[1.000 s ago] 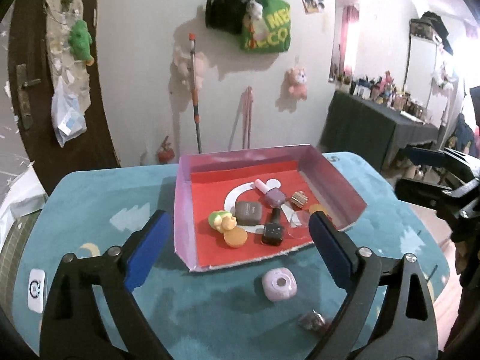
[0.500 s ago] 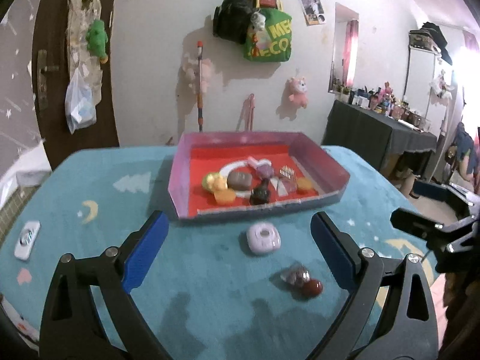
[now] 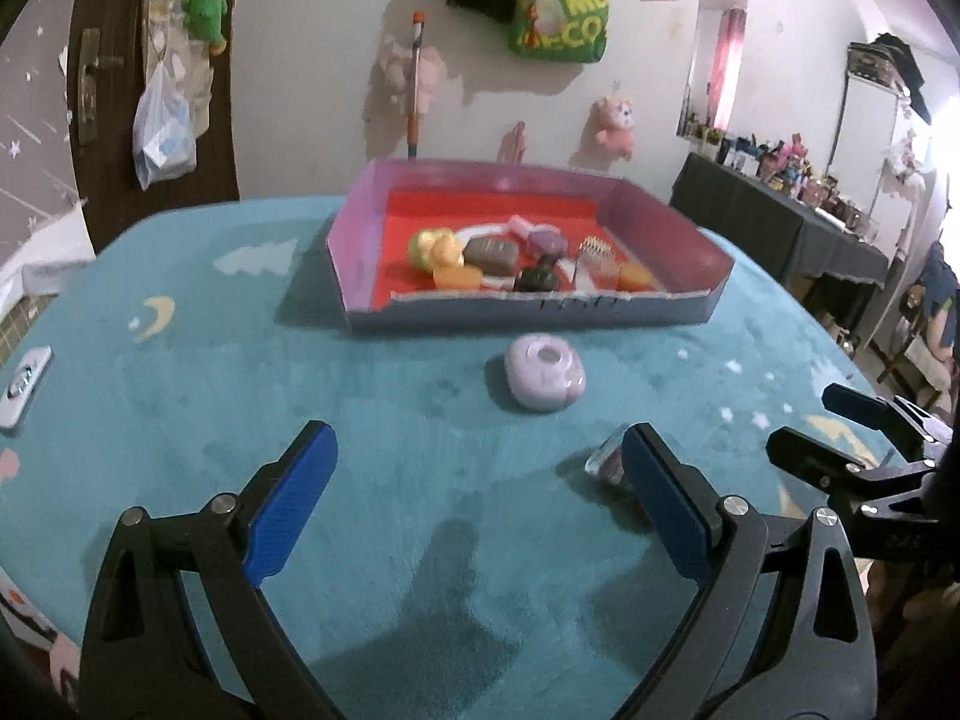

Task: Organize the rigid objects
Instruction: 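Withdraw both open tools from the box toward the remaining objects on the table, then grasp the pink round case with the left tool while the right grasps the glass ball ornament, then carry the pink case and glass ornament into the box and open both tools, then lift both open tools up out of the box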

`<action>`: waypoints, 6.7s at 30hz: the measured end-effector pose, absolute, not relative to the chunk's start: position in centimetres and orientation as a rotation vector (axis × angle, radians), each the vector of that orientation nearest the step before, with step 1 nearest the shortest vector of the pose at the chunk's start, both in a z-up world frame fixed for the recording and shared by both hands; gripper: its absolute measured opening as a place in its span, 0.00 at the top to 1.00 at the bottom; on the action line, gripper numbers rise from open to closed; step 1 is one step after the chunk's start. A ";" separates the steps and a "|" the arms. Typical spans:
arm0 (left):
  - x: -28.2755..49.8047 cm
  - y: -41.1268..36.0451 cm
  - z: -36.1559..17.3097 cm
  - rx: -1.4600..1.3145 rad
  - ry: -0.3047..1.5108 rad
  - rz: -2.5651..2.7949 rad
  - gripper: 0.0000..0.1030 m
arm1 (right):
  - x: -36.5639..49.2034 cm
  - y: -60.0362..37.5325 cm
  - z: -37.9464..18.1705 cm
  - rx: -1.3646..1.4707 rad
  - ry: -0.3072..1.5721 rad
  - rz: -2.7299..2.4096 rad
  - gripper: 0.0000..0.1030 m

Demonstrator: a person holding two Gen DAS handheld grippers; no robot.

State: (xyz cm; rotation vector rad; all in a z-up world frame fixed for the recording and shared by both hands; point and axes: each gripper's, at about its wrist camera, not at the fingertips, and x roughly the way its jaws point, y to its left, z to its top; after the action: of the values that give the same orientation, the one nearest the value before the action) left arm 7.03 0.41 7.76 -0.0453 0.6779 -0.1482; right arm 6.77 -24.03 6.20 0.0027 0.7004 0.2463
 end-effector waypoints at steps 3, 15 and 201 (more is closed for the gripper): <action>7.2 0.2 6.6 -0.049 0.707 -0.146 0.06 | 7.1 -24.5 5.4 0.020 0.717 0.235 0.00; 8.0 0.1 5.0 -0.039 0.757 -0.139 0.06 | 7.8 -25.1 4.2 0.044 0.751 0.228 0.00; 37.3 -3.3 8.4 0.074 1.053 -0.159 0.38 | 38.7 -17.8 9.5 -0.253 1.082 0.313 0.52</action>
State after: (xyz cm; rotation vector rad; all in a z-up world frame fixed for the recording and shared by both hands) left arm 37.33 -3.31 8.39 0.0744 1.0526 -0.1594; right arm 38.65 -17.77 9.49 -0.2531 1.0815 0.3135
